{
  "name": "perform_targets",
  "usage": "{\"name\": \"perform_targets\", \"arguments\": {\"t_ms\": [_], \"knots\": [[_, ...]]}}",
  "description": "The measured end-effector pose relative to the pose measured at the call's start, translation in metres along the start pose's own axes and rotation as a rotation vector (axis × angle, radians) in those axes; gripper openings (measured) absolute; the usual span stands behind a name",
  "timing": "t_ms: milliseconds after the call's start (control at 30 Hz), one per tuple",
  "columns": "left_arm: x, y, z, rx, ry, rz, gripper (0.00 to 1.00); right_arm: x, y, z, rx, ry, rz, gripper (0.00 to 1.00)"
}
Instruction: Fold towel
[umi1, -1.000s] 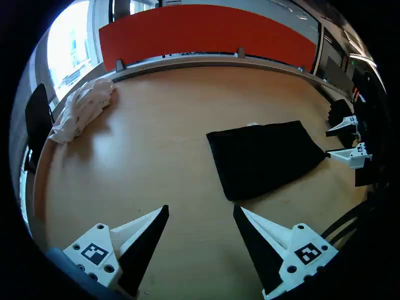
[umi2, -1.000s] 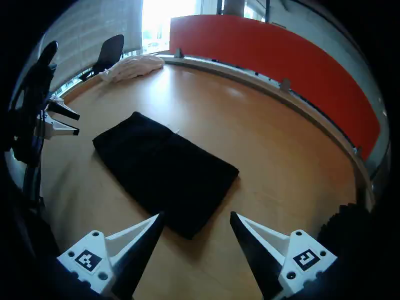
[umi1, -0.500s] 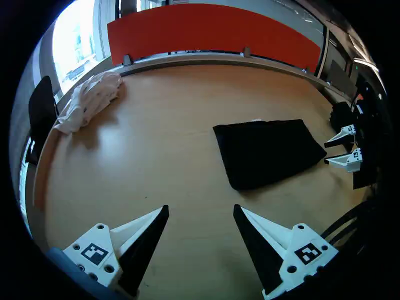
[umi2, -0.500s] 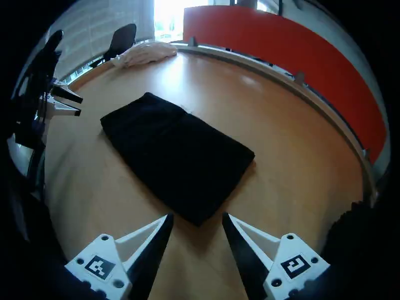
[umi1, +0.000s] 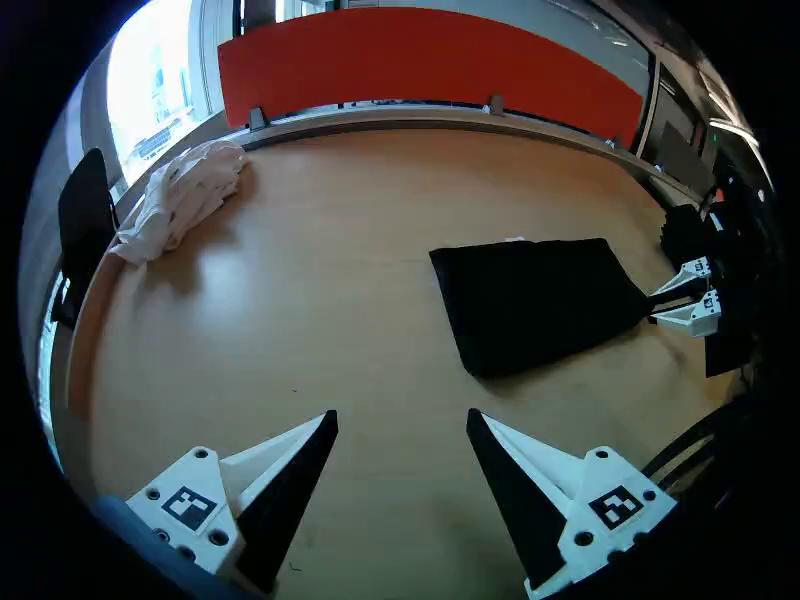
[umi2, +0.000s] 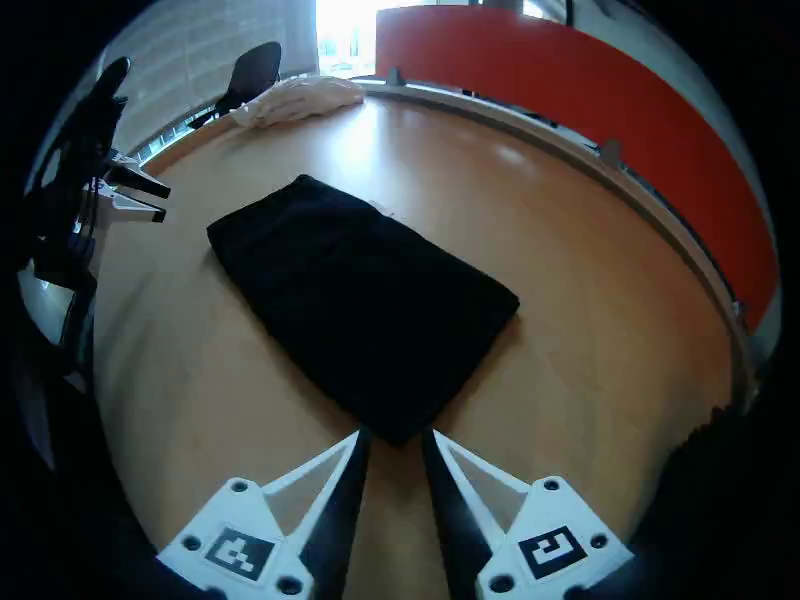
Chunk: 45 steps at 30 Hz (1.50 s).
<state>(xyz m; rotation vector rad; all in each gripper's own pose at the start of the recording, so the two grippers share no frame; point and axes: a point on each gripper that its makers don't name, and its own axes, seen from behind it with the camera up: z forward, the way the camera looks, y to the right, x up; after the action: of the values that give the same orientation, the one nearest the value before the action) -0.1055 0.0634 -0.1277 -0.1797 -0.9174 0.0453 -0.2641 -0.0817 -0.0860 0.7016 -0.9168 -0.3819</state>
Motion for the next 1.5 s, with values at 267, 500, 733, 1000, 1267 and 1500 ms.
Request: {"name": "perform_targets", "arguments": {"t_ms": [267,500,733,1000,1267,1500], "knots": [[-0.002,-0.002,0.0,0.001,-0.002,0.002,0.96,-0.005,-0.002,0.002,0.012,-0.011,0.012,0.21],[-0.001,-0.001,0.001,0.0,-0.003,0.005,0.96,-0.002,0.0,-0.001,0.004,-0.008,0.016,0.2],[0.0,-0.002,0.002,0.0,-0.004,0.008,0.96,0.001,-0.001,-0.001,0.008,0.004,0.013,0.04],[0.0,-0.001,0.003,-0.001,-0.005,0.007,0.96,0.005,-0.004,-0.004,-0.001,0.022,0.022,0.04],[0.003,-0.003,0.004,0.0,-0.003,0.011,0.96,0.03,-0.003,-0.018,-0.028,0.076,0.011,0.04],[0.006,-0.003,0.004,0.0,0.003,0.012,0.96,0.059,0.0,-0.035,-0.058,0.127,-0.018,0.04]]}}
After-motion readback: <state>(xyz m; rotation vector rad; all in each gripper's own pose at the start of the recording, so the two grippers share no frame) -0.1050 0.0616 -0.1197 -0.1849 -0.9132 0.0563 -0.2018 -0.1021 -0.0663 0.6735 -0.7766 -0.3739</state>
